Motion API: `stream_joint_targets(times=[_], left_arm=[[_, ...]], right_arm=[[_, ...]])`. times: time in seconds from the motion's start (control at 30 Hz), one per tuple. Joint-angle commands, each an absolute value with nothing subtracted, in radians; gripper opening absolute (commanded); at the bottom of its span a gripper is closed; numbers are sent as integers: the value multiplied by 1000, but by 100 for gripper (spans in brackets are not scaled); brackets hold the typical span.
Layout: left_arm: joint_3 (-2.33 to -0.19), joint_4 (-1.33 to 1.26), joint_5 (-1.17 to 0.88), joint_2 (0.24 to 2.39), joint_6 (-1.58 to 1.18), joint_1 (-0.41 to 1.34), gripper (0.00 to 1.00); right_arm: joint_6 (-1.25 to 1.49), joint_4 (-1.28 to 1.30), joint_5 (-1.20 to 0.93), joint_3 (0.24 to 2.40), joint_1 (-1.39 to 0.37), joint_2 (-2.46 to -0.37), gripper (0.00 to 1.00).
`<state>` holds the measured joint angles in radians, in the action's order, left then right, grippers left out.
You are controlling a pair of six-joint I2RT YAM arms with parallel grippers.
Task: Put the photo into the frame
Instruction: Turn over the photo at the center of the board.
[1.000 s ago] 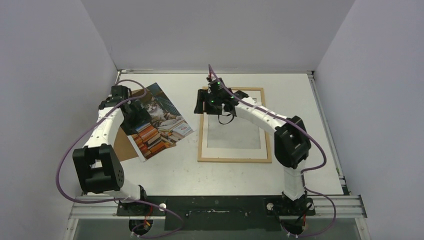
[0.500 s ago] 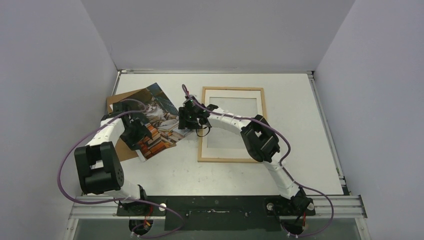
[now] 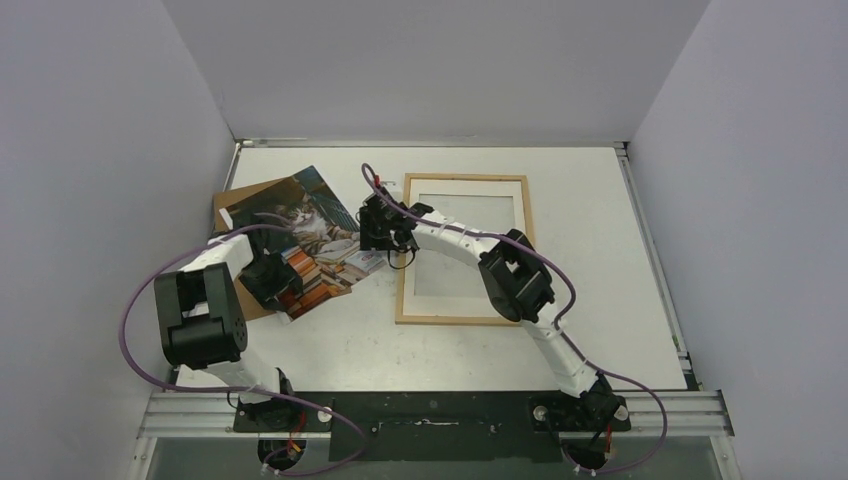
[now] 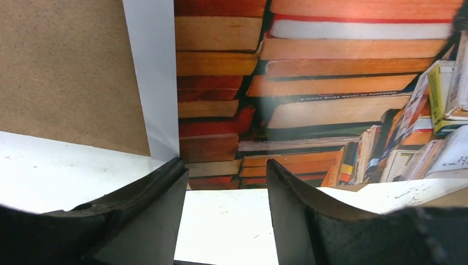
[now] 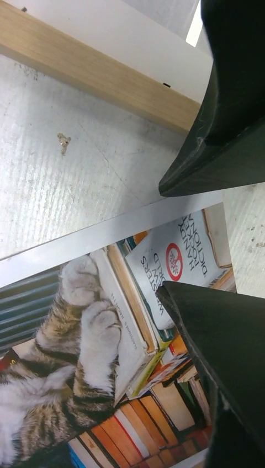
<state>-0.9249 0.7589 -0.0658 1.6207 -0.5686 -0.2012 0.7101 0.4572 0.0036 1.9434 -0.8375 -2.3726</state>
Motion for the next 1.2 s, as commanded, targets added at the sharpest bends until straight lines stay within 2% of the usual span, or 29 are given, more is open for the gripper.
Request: stream_joint_targets(times=[0.0,0.1,0.23,0.4,0.53,0.87,1.17], left_arm=[[-963,785,-26,1651,-560,-209,53],[-968,791,-30,1665,-560,-209,53],[-971,789,-40,1679,-558,-209,52],[-970,781,-62,1691,-564,-209,52],[-963,775,-69,1695,-566,-207,52],[-955,776,-69,1703,-562,-207,52],[-960,785,-73,1726,-547,-207,51]], right_arm=[[716,572,17,2000,-838,-2419,59],[728,656,11,2016,-836,-2424,60],[739,708,-111,2004,-830,-2426,60],[762,660,-290,1985,-831,-2441,61],[772,605,-335,1993,-821,-2464,63],[881,198,-510,1849,-781,-2437,77],[1030,-178,-600,1822,-779,-2488,84]])
